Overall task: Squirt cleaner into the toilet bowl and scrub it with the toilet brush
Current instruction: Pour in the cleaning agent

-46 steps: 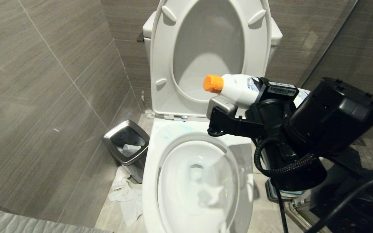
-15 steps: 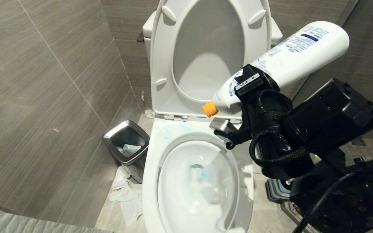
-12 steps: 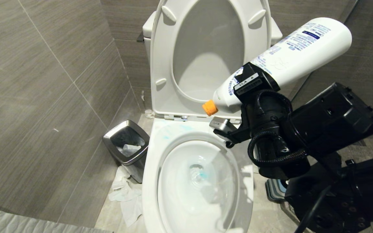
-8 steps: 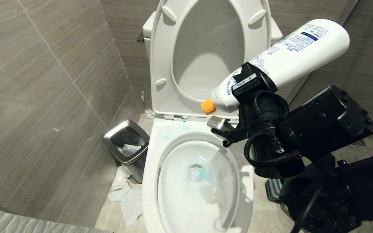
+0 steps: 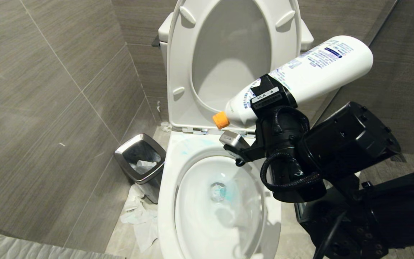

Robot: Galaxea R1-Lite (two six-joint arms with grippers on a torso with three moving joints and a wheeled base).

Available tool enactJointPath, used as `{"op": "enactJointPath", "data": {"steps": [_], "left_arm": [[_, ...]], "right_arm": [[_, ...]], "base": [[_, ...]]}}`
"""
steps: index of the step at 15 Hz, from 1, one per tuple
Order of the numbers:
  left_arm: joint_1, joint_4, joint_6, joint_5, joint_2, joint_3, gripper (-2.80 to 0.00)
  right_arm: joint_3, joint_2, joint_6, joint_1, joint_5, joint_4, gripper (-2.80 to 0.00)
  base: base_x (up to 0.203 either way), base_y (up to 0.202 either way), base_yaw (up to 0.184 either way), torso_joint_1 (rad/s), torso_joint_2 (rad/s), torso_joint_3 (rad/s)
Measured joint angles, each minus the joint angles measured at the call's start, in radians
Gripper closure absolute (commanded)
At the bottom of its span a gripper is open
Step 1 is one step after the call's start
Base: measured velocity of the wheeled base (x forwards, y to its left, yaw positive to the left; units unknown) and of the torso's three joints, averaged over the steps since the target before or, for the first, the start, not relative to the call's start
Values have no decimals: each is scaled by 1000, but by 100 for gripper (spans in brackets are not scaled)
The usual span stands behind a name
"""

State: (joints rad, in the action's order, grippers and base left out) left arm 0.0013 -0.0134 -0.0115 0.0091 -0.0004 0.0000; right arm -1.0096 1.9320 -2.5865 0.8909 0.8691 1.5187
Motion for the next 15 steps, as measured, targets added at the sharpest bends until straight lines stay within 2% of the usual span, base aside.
{"op": "enactJointPath", "data": {"steps": [2, 6, 8, 12, 15], "left_arm": [[0, 0, 0, 0, 0, 0, 0], [0, 0, 0, 0, 0, 0, 0], [0, 0, -1, 0, 0, 0, 0], [0, 0, 0, 1, 0, 0, 0], [0, 0, 0, 1, 0, 0, 0]], "right_arm": [[0, -6, 19, 5, 0, 2, 0], [3, -17, 167, 11, 25, 2, 0], [0, -27, 268, 12, 90, 2, 0], [-31, -81, 483, 34, 268, -3, 0], [-114, -118, 506, 114, 385, -2, 0]], "base": [[0, 0, 0, 0, 0, 0], [0, 0, 0, 0, 0, 0], [0, 0, 0, 0, 0, 0], [0, 0, 0, 0, 0, 0], [0, 0, 0, 0, 0, 0]]}}
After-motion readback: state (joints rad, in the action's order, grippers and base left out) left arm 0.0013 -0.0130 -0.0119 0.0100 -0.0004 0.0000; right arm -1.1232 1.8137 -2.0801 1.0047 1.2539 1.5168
